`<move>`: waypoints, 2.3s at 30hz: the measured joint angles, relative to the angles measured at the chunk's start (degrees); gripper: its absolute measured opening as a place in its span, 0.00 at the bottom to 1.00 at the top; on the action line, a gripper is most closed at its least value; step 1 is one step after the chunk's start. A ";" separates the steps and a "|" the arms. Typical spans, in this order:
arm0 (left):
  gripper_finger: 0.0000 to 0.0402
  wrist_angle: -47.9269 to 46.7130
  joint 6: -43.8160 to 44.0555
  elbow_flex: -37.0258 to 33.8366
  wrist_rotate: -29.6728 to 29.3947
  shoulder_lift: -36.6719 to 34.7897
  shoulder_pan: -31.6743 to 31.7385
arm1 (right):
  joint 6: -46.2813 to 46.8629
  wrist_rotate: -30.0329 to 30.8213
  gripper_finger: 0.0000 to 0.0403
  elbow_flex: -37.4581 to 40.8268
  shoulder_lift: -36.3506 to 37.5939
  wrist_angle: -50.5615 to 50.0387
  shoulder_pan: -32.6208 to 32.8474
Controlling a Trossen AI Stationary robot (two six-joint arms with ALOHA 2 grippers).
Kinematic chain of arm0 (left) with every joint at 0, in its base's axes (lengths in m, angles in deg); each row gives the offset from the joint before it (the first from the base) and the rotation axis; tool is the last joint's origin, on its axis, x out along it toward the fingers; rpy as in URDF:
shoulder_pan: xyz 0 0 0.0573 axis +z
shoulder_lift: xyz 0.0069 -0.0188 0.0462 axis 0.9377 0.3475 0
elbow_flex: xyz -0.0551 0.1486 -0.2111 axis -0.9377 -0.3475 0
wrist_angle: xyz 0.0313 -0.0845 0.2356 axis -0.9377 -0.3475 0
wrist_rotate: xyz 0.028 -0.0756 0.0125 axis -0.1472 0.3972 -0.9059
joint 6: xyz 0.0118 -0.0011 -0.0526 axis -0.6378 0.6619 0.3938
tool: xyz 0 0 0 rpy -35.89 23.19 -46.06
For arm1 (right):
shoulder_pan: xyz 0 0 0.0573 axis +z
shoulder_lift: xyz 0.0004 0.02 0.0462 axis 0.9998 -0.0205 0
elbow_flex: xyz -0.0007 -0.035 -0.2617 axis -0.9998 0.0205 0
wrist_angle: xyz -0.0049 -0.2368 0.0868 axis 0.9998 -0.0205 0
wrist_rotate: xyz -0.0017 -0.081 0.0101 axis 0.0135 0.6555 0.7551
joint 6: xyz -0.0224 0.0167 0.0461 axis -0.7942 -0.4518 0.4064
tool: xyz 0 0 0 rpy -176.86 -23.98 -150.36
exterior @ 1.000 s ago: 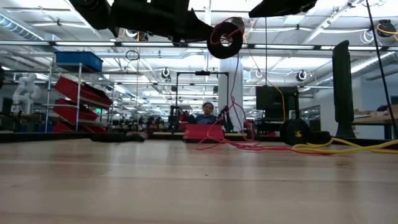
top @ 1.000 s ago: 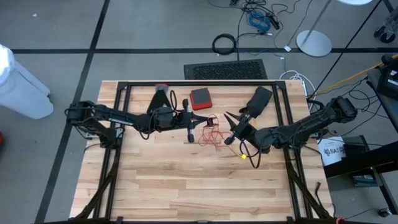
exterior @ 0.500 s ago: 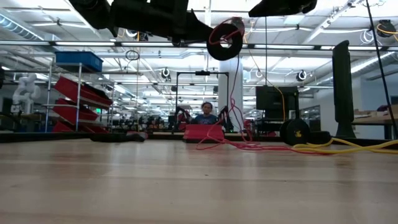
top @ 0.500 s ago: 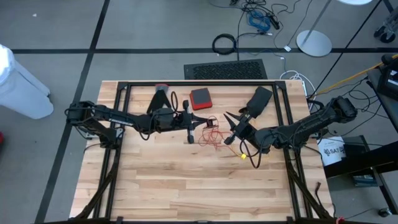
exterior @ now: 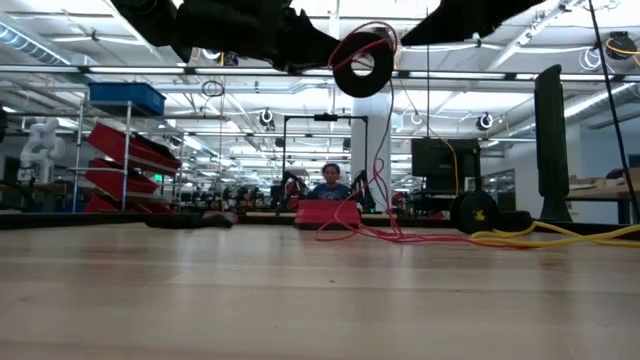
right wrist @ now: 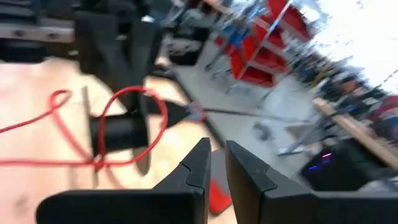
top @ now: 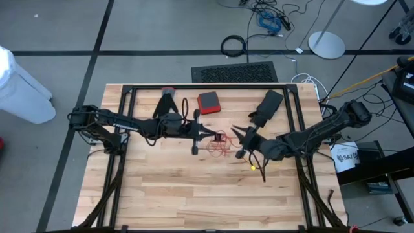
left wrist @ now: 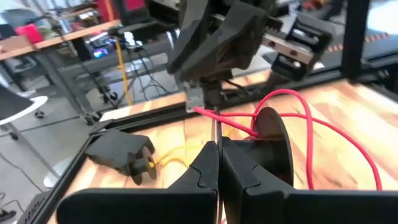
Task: Coil cords
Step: Uncoil the red wire from the spool
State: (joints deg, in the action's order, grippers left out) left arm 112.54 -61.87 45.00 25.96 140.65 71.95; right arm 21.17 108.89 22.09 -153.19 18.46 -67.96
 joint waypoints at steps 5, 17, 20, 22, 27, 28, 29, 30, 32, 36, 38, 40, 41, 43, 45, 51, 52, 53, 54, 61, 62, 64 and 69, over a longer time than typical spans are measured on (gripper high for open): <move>0.00 -1.99 -2.09 0.00 1.52 0.00 0.02 | 13.46 -11.67 0.09 0.00 0.18 -12.36 0.21; 0.00 -1.58 -2.08 0.00 2.97 -0.02 -0.02 | 16.57 -14.24 0.31 1.22 -5.07 -9.13 0.22; 0.00 -1.62 -2.07 0.00 2.97 -0.02 -0.02 | 16.36 -13.85 0.37 1.22 -6.92 -8.46 0.16; 0.00 -1.64 -2.07 0.00 2.97 -0.02 -0.02 | 16.04 -13.25 0.39 1.22 -8.47 -7.11 -0.39; 0.00 -1.66 -1.82 0.00 2.97 -0.02 -0.07 | 11.02 -10.37 0.38 1.25 -12.05 0.86 -1.49; 0.00 -1.67 -1.64 0.00 2.98 -0.02 -0.07 | 9.80 -10.29 0.37 1.25 -12.69 2.93 -1.75; 0.00 -1.71 -1.13 0.00 3.09 -0.02 -0.07 | 8.59 -10.36 0.36 1.22 -13.14 4.48 -1.86; 0.00 -1.72 -0.87 0.00 3.42 -0.02 -0.07 | 7.74 -10.29 0.35 1.22 -13.49 5.56 -2.07; 0.00 -2.14 -0.67 0.00 4.08 -0.04 -0.07 | 6.72 -9.68 0.32 1.22 -13.87 6.88 -2.32; 0.00 -3.56 -0.86 0.00 4.22 -0.04 0.15 | 6.15 -5.83 0.20 1.22 -13.93 5.96 -1.95; 0.00 -4.33 -1.04 0.00 4.20 -0.04 0.55 | 6.03 -6.26 0.11 1.23 -13.84 5.47 -1.60; 0.00 -4.62 -1.02 0.00 4.17 -0.04 1.01 | 5.71 -6.27 0.03 1.22 -13.83 5.00 -1.16; 0.00 -4.69 -1.00 0.00 4.17 -0.04 1.25 | 5.60 -6.30 0.02 1.22 -13.83 4.80 -0.98; 0.00 -4.68 -1.00 0.00 4.09 -0.04 1.62 | 5.62 -5.93 0.02 1.22 -13.83 4.53 -0.64; 0.00 -4.68 -1.01 0.00 3.24 -0.04 1.93 | 5.40 -4.80 0.01 1.22 -13.81 4.58 -0.06; 0.00 -5.92 -2.83 0.00 -1.10 -0.04 2.88 | 4.29 -3.15 0.00 1.20 -11.02 4.71 1.92; 0.00 -5.86 -3.28 0.00 -1.82 -0.04 3.01 | 4.16 -3.15 0.00 1.20 -10.39 4.97 2.29; 0.00 -5.83 -3.69 0.00 -2.88 -0.04 3.13 | 3.83 -3.15 0.00 1.15 -9.88 5.29 2.70; 0.00 -5.79 -3.93 0.00 -4.25 -0.04 3.24 | 3.13 -3.16 0.00 1.14 -9.44 5.77 3.17; 0.00 -5.73 -4.23 0.00 -13.13 -0.04 4.23 | -2.63 -4.74 0.00 1.07 -8.54 12.48 7.13; 0.00 -5.73 -4.23 0.00 -14.01 -0.04 4.41 | -2.70 -5.41 0.00 1.07 -8.54 12.88 7.62; 0.00 -5.70 -4.23 0.00 -15.69 -0.04 4.62 | -1.48 -6.81 0.00 1.07 -8.52 12.62 8.47; 0.00 -5.28 -4.72 0.00 -20.25 -0.04 5.14 | 3.65 -9.89 0.00 1.07 -8.52 10.93 10.44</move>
State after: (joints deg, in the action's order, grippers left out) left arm 107.26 -66.59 45.00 5.71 140.60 77.09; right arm 24.82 99.00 23.16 -161.71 29.38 -57.52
